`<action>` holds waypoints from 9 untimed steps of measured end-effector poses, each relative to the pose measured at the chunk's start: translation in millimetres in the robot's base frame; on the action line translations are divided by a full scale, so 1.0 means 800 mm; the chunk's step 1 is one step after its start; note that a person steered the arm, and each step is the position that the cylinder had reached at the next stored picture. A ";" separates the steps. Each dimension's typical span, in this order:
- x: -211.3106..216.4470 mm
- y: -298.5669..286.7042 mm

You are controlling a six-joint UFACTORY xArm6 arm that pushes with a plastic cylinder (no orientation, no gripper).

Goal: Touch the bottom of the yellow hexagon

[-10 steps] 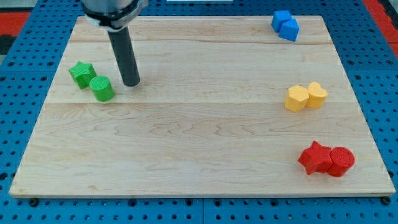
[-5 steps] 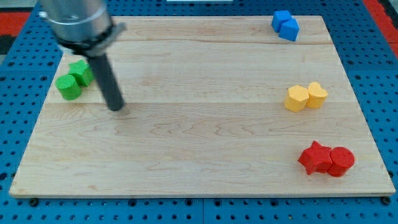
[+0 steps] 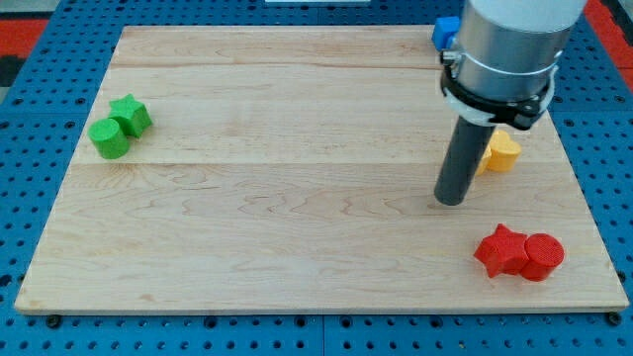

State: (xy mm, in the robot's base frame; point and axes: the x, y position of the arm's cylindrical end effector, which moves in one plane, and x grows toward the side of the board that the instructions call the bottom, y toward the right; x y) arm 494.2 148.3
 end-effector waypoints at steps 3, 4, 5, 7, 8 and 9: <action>-0.013 0.000; -0.023 -0.011; -0.035 -0.015; -0.024 0.004; -0.013 0.039; -0.018 0.045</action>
State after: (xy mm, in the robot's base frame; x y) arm 479.8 184.3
